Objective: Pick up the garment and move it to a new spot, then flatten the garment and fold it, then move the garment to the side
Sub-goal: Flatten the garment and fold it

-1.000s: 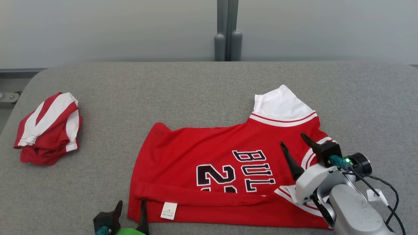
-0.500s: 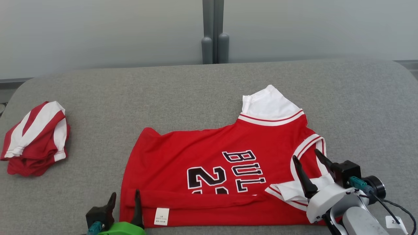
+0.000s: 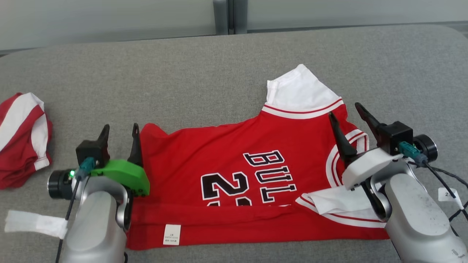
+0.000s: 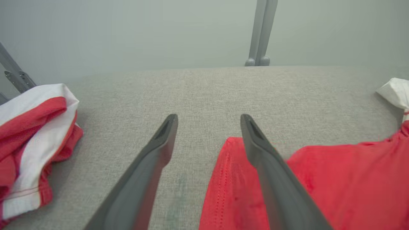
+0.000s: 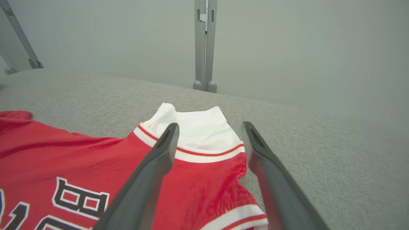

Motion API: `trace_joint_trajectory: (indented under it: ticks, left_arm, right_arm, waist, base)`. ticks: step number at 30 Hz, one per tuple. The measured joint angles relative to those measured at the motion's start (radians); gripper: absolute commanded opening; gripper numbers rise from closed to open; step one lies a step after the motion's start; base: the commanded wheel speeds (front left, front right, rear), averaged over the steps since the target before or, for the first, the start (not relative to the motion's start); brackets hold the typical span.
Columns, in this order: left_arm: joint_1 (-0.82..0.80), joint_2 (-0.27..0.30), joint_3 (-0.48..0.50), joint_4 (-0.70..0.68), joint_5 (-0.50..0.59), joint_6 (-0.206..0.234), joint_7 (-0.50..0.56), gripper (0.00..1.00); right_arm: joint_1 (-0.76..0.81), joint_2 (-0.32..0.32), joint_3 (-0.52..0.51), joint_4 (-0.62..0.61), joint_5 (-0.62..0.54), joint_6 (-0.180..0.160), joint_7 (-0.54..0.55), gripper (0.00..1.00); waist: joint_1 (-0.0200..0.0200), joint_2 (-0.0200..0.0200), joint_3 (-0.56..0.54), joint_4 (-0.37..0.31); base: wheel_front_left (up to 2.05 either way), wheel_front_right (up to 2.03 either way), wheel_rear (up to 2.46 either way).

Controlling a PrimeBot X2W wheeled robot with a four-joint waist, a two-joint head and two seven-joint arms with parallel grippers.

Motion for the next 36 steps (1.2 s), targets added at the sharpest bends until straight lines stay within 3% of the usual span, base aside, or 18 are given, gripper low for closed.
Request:
trace_joint_trajectory:
  ticks: [8,19,20,21,22,29,32,36]
  left_arm:
    - [-0.179,0.014,-0.02,0.244,0.007,-0.017,0.033,1.0]
    - [-0.228,-0.011,-0.05,0.365,-0.009,-0.048,0.006,1.0]
    - [-0.233,-0.012,-0.053,0.369,-0.009,-0.048,0.002,0.85]
    - [-0.239,-0.013,-0.055,0.371,-0.009,-0.048,0.002,0.37]
    - [-0.247,-0.013,-0.062,0.374,-0.008,-0.048,0.0,0.0]
    - [-0.268,-0.029,-0.063,0.305,-0.017,-0.045,0.0,0.0]
    - [-0.254,-0.034,-0.04,0.205,-0.027,-0.013,0.0,0.0]
    - [-0.223,-0.036,-0.035,0.164,-0.038,-0.007,0.0,0.0]
  right_arm:
    - [-0.065,0.002,0.039,-0.003,0.009,0.0,0.0,1.0]
    - [-0.07,-0.021,0.019,-0.006,0.025,0.0,0.0,1.0]
    - [-0.073,-0.025,0.022,-0.006,0.025,0.0,0.0,1.0]
    - [-0.079,-0.026,0.026,-0.005,0.025,0.0,0.0,1.0]
    - [-0.089,-0.026,0.031,-0.005,0.024,0.0,0.0,1.0]
    - [-0.193,-0.052,0.054,0.051,0.045,0.0,0.004,1.0]
    - [-0.287,-0.073,0.073,0.122,0.085,0.0,0.068,1.0]
    - [-0.392,-0.096,0.091,0.206,0.128,0.0,0.153,1.0]
  waist:
    - [0.0,0.0,0.084,-0.022]
    - [0.0,0.0,0.123,-0.041]
    - [0.0,0.0,0.126,-0.04]
    - [0.0,0.0,0.13,-0.039]
    - [0.0,0.0001,0.135,-0.038]
    - [0.0,0.0,0.168,-0.019]
    - [0.0,0.0,0.178,0.011]
    - [0.0,0.0,0.186,0.047]
  base:
    - [0.0,0.0,0.0]
    - [0.0,0.0,0.0]
    - [0.0,0.0,0.0]
    - [0.0,0.0,0.0]
    - [0.0,0.0,0.0]
    - [0.0,0.0,0.0]
    - [0.0,0.0,0.0]
    - [0.0,0.0,0.0]
